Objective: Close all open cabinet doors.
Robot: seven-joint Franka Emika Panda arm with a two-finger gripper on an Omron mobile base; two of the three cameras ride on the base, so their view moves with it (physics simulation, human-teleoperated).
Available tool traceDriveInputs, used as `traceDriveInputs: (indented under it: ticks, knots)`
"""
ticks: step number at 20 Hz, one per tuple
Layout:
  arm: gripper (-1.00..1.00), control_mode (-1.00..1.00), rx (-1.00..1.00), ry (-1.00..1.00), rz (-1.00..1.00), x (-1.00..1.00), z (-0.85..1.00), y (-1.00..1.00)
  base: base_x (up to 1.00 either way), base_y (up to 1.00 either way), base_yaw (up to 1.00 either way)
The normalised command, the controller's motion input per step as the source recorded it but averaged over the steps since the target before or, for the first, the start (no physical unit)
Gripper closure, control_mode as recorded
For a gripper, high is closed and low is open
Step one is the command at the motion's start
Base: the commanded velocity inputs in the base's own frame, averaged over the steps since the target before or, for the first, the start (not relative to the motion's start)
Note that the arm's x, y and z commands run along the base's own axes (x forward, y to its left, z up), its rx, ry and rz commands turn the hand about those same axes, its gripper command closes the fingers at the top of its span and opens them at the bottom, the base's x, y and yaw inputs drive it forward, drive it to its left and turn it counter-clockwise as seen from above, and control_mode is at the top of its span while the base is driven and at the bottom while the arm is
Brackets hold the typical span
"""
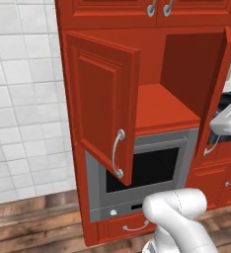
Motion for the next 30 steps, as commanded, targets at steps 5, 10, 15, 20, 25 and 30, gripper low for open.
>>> traceDriveInputs:
  ticks: [5,10,15,20,25,30]
  knots:
    - [-1.00,1.00,0.00,0.00,0.00,0.00,0.00,0.00,0.00,-0.36,0.13]
    - [-1.00,1.00,0.00,0.00,0.00,0.00,0.00,0.00,0.00,-0.18,0.06]
    - [-1.00,1.00,0.00,0.00,0.00,0.00,0.00,0.00,0.01,0.00,0.00]
    - [-1.00,-1.00,0.00,0.00,0.00,0.00,0.00,-0.03,0.00,0.00,0.00]
    - [-1.00,-1.00,0.00,0.00,0.00,0.02,0.00,-0.23,0.00,0.00,0.00]
    - [-1.00,-1.00,0.00,-0.02,0.00,0.16,-0.02,-0.37,0.00,0.00,0.00]
